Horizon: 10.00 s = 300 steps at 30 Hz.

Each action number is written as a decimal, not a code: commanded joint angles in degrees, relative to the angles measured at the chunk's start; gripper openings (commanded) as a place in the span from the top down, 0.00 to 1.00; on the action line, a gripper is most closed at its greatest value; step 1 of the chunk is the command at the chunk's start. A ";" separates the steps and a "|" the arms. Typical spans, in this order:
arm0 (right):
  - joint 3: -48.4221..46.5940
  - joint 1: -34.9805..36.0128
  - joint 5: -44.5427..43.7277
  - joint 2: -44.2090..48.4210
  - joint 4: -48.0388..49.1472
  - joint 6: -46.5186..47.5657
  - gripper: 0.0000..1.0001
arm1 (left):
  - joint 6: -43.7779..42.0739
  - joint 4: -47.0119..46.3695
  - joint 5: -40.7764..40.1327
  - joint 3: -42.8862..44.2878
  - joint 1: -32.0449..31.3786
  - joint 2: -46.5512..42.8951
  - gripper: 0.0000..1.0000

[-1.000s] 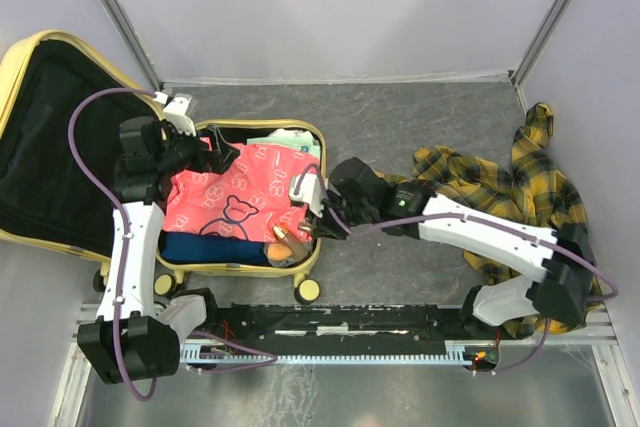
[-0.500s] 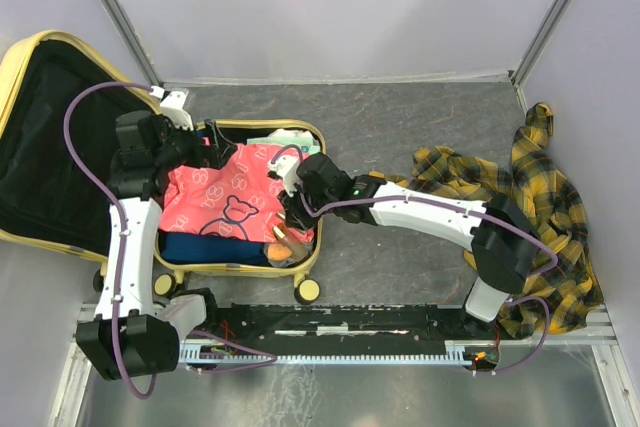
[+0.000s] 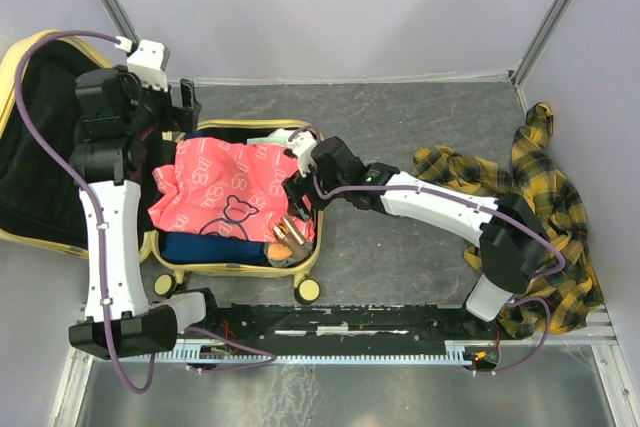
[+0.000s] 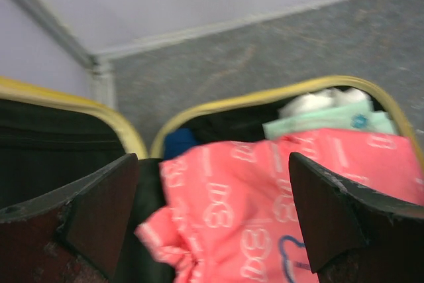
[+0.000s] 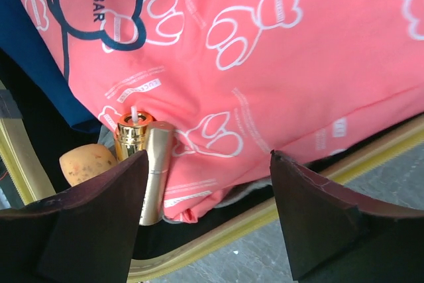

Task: Pack the luggage

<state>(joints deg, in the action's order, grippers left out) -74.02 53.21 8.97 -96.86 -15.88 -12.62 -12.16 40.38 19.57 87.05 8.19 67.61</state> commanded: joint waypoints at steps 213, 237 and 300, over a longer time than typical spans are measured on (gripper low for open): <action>7.43 -45.65 43.70 4.08 -27.01 -6.21 0.34 | -27.29 12.79 14.17 -29.67 16.25 11.91 0.43; 5.79 -34.09 29.60 3.20 -19.85 -9.91 0.98 | -30.79 15.30 15.89 -31.18 15.95 10.55 0.52; -14.89 -27.61 3.71 8.31 -50.48 24.03 0.01 | 9.49 -19.62 17.34 -31.22 2.71 6.18 0.39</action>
<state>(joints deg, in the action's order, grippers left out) -89.62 22.76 13.43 -88.05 -68.64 12.93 -5.23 24.25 37.39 56.14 10.96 76.31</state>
